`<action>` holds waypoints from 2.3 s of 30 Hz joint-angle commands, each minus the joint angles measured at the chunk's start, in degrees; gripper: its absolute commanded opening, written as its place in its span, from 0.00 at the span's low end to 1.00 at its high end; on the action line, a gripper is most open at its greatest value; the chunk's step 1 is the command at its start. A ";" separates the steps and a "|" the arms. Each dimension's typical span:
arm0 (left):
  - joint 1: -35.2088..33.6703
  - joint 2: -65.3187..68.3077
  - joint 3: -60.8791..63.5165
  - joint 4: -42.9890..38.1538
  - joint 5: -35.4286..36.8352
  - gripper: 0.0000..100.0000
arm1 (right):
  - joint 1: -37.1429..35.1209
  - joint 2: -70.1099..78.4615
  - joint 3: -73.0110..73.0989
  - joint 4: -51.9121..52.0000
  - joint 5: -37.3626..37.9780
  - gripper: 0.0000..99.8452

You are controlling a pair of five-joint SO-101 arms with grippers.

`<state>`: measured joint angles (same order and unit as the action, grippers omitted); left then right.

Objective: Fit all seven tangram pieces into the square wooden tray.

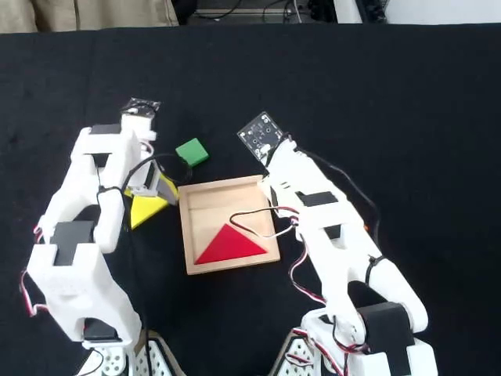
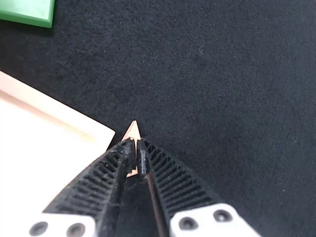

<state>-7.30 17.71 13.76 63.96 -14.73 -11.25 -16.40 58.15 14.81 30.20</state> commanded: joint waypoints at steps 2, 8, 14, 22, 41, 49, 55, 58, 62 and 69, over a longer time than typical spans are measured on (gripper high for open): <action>2.86 -11.69 -0.31 4.84 4.75 0.34 | -1.05 -0.13 -1.80 -1.32 0.44 0.01; 2.77 -17.67 3.56 4.66 5.19 0.34 | -1.05 -0.13 -1.71 -1.32 0.44 0.01; 0.22 -16.18 4.79 4.48 -1.41 0.35 | -1.05 -0.13 -1.71 -1.32 0.44 0.01; -1.01 -6.86 7.69 -7.30 -1.41 0.35 | -1.05 -0.13 -1.71 -1.32 0.44 0.01; -1.10 -3.87 6.02 -7.47 -1.32 0.34 | -1.05 -0.13 -1.63 -1.32 0.44 0.01; -0.66 -2.73 5.67 -7.56 -1.32 0.34 | -1.05 -0.13 -1.63 -1.32 0.44 0.01; -0.48 -2.73 5.67 -7.91 -1.32 0.27 | -1.05 -0.13 -1.63 -1.32 0.44 0.01; -0.04 -2.73 5.67 -7.65 -1.32 0.24 | -1.05 -0.13 -1.63 -1.32 0.44 0.01; 0.31 -2.90 6.02 -7.56 -1.41 0.24 | -1.05 -0.13 -1.63 -1.32 0.44 0.01; 0.40 -3.16 6.11 -7.47 -1.32 0.23 | -1.05 -0.13 -1.63 -1.32 0.44 0.01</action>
<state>-7.38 14.81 21.32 56.75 -15.52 -11.25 -16.40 58.15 14.64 30.20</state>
